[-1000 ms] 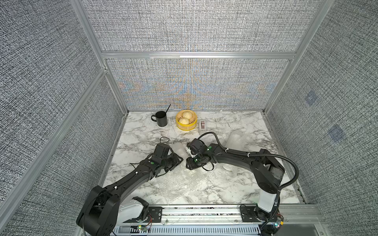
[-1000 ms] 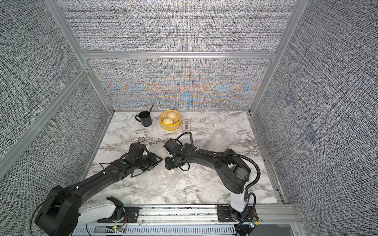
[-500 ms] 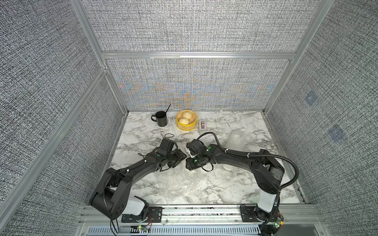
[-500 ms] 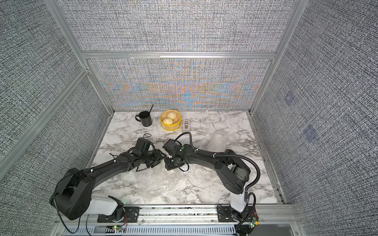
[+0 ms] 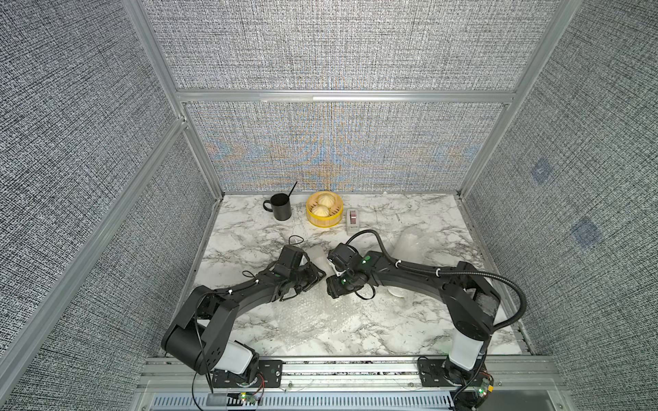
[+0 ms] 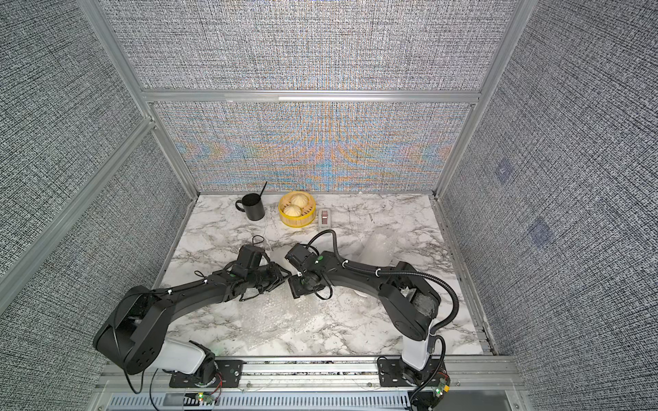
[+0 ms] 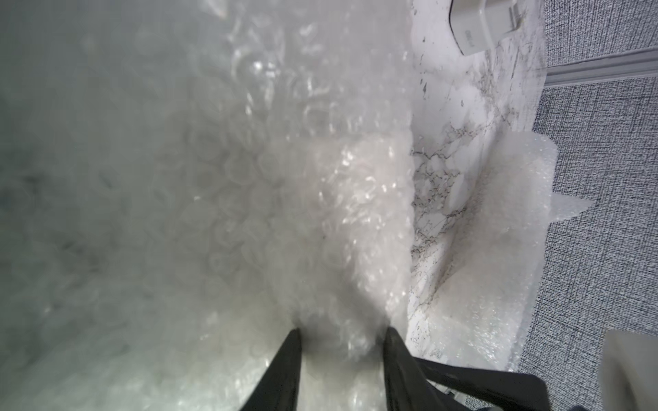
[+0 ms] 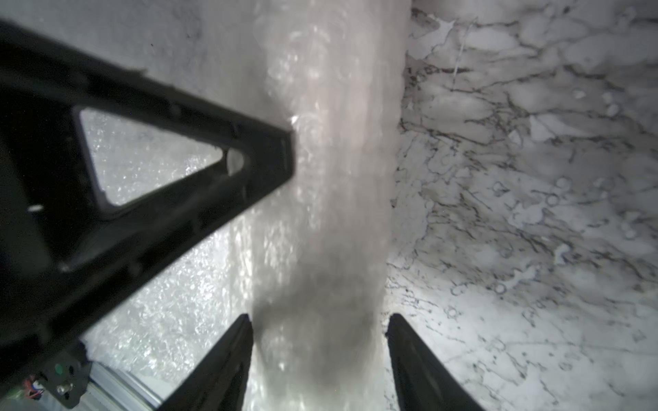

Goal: Wrap vases in bubble wrap
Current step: Wrap the vase in bubble wrap.

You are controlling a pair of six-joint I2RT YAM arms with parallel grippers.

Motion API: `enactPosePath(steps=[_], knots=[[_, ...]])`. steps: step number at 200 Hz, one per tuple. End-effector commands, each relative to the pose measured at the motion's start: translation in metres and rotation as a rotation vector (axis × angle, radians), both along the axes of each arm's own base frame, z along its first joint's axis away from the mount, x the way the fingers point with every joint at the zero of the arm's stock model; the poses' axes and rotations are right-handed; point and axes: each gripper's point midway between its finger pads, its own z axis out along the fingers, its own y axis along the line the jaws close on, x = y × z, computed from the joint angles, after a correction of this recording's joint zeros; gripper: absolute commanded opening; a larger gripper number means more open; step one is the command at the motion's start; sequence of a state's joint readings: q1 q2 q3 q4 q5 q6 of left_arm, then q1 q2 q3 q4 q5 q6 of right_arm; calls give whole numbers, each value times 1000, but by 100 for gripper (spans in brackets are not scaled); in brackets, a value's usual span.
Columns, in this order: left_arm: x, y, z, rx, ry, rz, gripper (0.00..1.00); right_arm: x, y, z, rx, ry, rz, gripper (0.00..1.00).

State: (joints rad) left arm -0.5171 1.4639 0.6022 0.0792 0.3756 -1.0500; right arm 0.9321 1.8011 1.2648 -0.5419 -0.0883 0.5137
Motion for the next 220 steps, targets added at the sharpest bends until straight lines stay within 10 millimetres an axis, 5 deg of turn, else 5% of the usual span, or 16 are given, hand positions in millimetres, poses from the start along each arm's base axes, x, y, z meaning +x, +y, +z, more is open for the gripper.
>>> enactPosePath(steps=[1, 121, 152, 192, 220], knots=[[-22, 25, -31, 127, 101, 35, 37, -13, -8, 0, -2, 41, 8, 69], [-44, 47, -45, 177, 125, 65, 37, -43, -9, -30, -97, 47, 42, 72], [-51, 54, -47, 196, 135, 72, 37, -45, 2, -17, -46, 8, 89, 73], [-54, 57, -49, 202, 138, 82, 37, -45, 12, 27, 83, -52, 121, 81], [-55, 57, -50, 202, 140, 82, 37, -29, 0, 35, 92, -44, 19, 85]])
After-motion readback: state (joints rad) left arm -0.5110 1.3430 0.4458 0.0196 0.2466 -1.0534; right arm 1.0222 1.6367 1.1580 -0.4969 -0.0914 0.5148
